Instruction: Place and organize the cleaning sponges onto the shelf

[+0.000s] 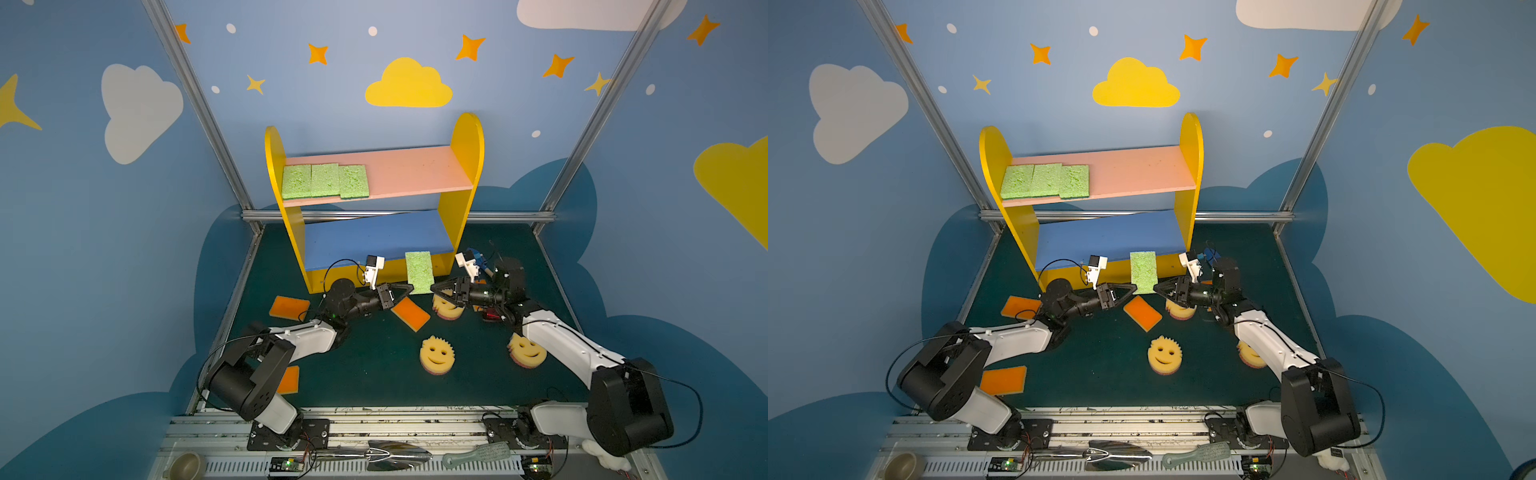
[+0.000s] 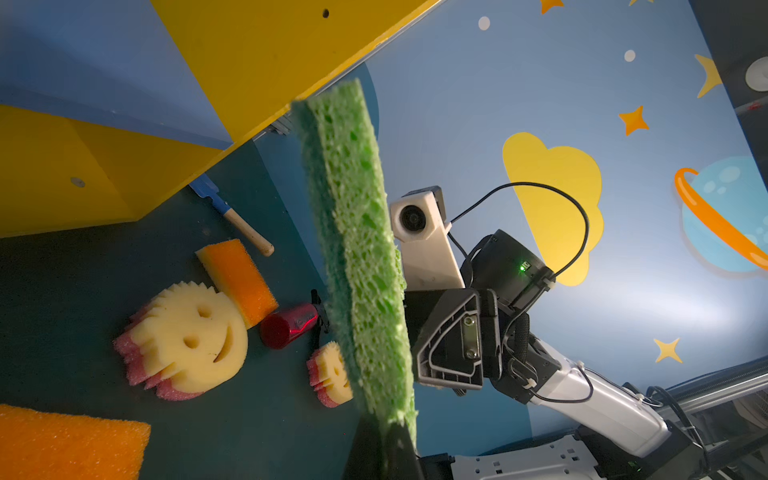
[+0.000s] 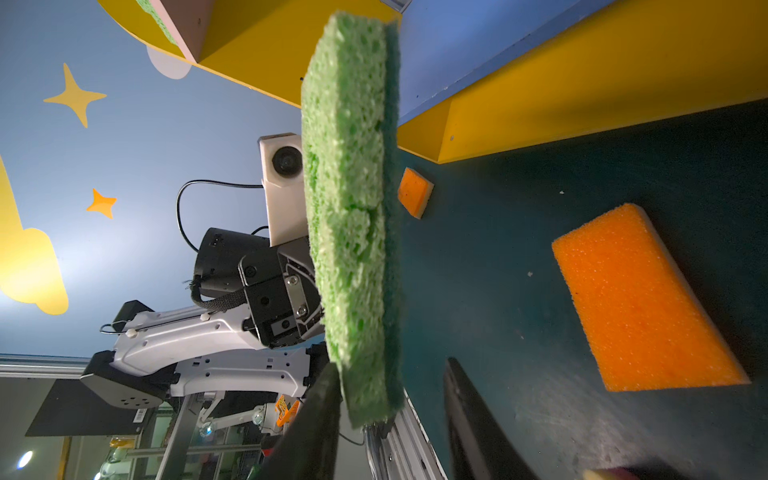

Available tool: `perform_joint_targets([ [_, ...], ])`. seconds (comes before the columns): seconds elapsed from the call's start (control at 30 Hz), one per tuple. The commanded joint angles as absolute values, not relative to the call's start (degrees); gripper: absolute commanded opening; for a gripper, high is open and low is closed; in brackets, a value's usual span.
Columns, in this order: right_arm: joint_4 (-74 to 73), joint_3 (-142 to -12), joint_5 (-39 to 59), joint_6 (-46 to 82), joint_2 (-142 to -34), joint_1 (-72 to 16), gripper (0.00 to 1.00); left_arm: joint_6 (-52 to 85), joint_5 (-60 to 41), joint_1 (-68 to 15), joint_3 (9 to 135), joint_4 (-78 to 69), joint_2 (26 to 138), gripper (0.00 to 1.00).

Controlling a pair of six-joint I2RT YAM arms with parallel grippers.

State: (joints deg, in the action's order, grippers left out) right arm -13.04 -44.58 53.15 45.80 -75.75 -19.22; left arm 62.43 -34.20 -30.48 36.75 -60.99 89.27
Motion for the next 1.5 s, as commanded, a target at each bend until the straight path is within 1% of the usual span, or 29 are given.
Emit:
perform_joint_targets([
  [0.0, -14.5, -45.7, 53.9, 46.1, -75.9, -19.2, 0.30, 63.3, -35.2, -30.2, 38.0, -64.6, 89.6, 0.03],
  [0.1, -15.2, -45.6, 54.0, 46.6, -75.6, -19.2, 0.23, 63.9, -35.6, -30.2, 38.1, -65.7, 90.2, 0.03],
  [0.37, -17.1, -44.8, 54.1, 47.7, -74.7, -19.2, 0.12, 65.7, -35.6, -30.4, 37.5, -68.3, 91.5, 0.03],
  [0.5, -16.0, -44.8, 53.7, 47.2, -73.3, -19.2, 0.04, 65.9, -35.6, -30.5, 37.1, -68.1, 91.4, 0.04],
  [0.53, -15.3, -44.8, 53.6, 46.9, -73.0, -19.2, 0.03, 65.9, -35.5, -30.5, 36.9, -67.7, 91.2, 0.11],
  [0.57, -15.1, -44.8, 53.5, 46.7, -72.5, -19.2, 0.01, 65.7, -35.2, -30.5, 36.7, -67.1, 90.9, 0.22],
  [0.6, -14.6, -44.8, 53.4, 46.5, -72.2, -19.3, 0.00, 65.5, -34.9, -30.5, 36.4, -66.8, 90.6, 0.36],
  [0.67, -13.3, -45.0, 53.3, 45.9, -71.3, -19.2, 0.00, 64.8, -34.4, -30.6, 35.9, -65.4, 89.5, 0.71],
  [0.7, -12.6, -45.1, 53.1, 45.7, -70.9, -19.2, 0.00, 64.4, -34.2, -30.6, 35.7, -64.4, 88.9, 0.84],
  [0.73, -12.0, -45.2, 53.0, 45.5, -70.5, -19.2, 0.00, 63.6, -33.9, -30.7, 35.4, -63.0, 87.9, 0.96],
  [0.77, -11.3, -45.3, 52.9, 45.2, -70.0, -19.2, 0.00, 62.5, -33.4, -30.7, 35.2, -61.1, 86.7, 0.99],
  [0.83, -9.2, -45.8, 52.7, 44.6, -69.1, -19.2, 0.00, 60.1, -32.3, -30.8, 34.9, -56.2, 83.8, 0.99],
  [0.93, -4.7, -47.3, 52.0, 43.0, -67.6, -19.0, 0.00, 53.7, -28.4, -31.7, 34.9, -43.6, 78.0, 0.99],
  [1.03, -0.1, -49.8, 51.3, 41.3, -66.4, -18.9, 0.00, 47.6, -20.6, -33.2, 35.5, -27.7, 71.3, 1.00],
  [1.13, 5.1, -53.4, 45.9, 39.2, -65.6, -18.9, 0.00, 45.3, -10.6, -34.3, 34.8, -16.1, 65.9, 1.00],
  [1.2, 4.5, -55.1, 45.0, 38.0, -65.0, -18.8, 0.00, 45.4, -8.0, -34.3, 33.1, -14.2, 63.2, 1.00],
  [1.3, 5.4, -60.0, 43.5, 37.7, -65.1, -18.9, 0.00, 45.3, -7.3, -34.3, 31.5, -12.8, 61.0, 1.00],
  [1.47, 9.0, -71.4, 44.9, 38.3, -70.7, -19.6, 0.00, 44.6, -6.2, -34.3, 31.1, -9.8, 59.4, 0.99],
])
